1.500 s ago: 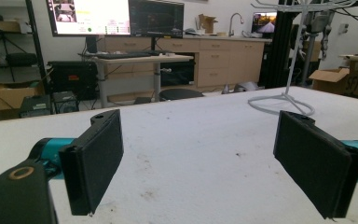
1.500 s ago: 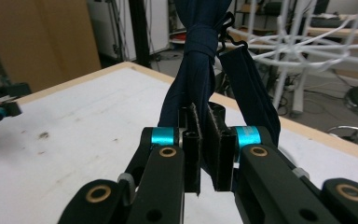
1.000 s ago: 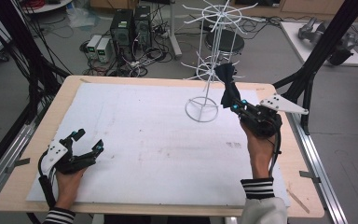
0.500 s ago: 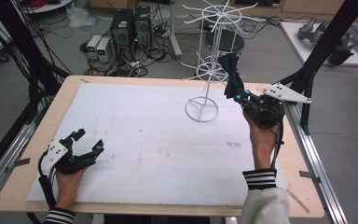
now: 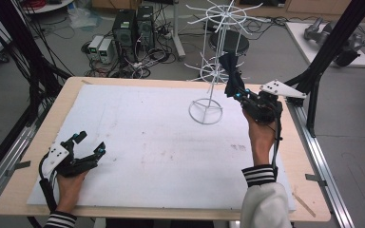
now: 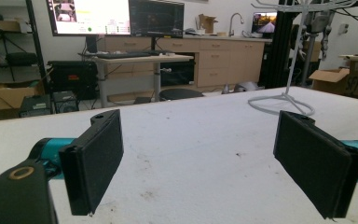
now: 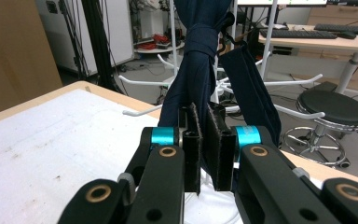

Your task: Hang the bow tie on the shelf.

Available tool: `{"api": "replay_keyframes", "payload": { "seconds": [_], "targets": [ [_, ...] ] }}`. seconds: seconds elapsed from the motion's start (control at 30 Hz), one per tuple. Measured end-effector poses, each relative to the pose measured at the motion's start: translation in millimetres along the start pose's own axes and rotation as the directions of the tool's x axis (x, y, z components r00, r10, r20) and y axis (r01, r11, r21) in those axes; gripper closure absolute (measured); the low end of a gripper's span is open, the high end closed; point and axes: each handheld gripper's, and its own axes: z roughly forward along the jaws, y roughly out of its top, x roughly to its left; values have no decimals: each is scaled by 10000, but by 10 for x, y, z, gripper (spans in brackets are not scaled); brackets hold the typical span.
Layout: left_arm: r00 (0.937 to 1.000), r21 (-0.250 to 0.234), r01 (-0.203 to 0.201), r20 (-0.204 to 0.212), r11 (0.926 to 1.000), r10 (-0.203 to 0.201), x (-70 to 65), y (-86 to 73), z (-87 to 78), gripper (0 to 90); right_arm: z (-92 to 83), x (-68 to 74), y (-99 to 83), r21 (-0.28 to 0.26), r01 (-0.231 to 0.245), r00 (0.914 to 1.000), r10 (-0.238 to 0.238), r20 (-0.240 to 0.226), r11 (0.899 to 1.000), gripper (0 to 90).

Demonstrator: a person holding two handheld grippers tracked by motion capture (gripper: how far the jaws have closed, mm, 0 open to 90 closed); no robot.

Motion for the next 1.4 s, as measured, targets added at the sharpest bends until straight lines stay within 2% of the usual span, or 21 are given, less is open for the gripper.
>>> {"api": "replay_keyframes", "payload": {
  "seconds": [0.43,0.73,1.0,1.4],
  "targets": [
    [10000,5,-42,-41,10000,42,-11,0,3,161,63,38,-16,326,186,9998,-185,-33,9993,855],
    [9999,72,-106,-93,9999,106,-17,2,11,162,85,34,-64,659,548,9984,-553,69,9963,855],
    [9998,94,-119,-141,9999,120,-20,2,12,163,71,6,-149,766,425,9991,-427,9,9962,855],
    [9999,85,-96,-143,9999,98,-16,2,5,162,142,-13,-211,1027,342,9994,-337,-66,9941,855]
  ]
}}
